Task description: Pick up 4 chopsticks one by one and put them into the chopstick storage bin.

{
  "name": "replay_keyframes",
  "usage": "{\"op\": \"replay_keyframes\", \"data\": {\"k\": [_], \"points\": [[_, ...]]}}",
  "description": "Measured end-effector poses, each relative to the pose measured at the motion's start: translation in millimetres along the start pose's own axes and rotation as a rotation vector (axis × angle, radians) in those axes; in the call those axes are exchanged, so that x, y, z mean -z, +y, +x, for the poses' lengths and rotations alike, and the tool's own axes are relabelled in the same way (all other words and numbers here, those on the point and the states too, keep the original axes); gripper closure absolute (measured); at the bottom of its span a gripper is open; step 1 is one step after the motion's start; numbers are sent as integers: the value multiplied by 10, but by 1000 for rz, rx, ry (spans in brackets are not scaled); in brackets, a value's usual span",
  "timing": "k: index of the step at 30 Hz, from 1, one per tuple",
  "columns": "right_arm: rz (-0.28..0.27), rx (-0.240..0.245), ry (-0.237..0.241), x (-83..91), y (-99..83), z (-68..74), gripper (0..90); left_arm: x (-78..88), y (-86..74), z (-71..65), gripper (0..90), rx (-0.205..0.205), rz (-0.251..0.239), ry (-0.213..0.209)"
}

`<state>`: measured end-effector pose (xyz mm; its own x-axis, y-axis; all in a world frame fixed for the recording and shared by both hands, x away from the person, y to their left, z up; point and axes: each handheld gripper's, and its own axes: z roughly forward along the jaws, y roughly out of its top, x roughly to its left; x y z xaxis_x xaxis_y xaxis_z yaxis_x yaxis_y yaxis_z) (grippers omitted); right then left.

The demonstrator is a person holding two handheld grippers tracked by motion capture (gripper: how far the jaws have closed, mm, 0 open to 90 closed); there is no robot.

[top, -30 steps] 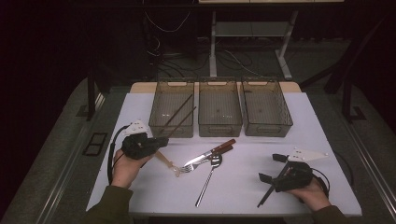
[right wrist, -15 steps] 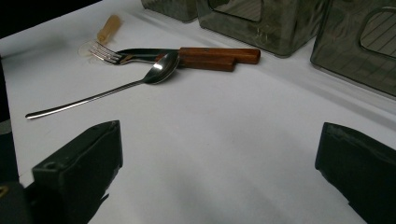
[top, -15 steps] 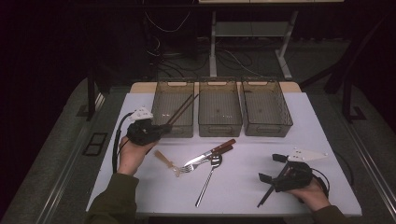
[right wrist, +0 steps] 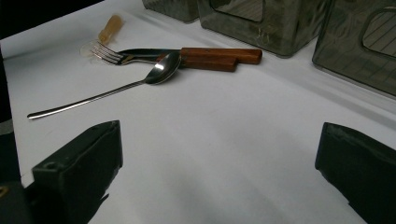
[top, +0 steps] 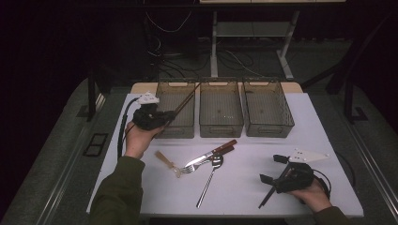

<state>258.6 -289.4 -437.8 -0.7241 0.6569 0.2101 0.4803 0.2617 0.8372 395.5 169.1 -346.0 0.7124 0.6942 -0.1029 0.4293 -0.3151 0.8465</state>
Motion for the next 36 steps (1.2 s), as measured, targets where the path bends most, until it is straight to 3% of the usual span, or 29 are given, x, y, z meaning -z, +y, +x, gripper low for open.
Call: {"op": "replay_keyframes", "data": {"k": [10,23,30,36], "points": [[-5,0,3,4,1,-2,10,-141,151,143,839,25,-19,55],[-5,2,10,3,3,1,10,-431,158,407,838,40,-9,134],[-6,5,14,5,5,8,10,-579,94,464,838,8,25,179],[-10,7,18,7,6,13,10,-653,33,509,837,42,70,223]]}}
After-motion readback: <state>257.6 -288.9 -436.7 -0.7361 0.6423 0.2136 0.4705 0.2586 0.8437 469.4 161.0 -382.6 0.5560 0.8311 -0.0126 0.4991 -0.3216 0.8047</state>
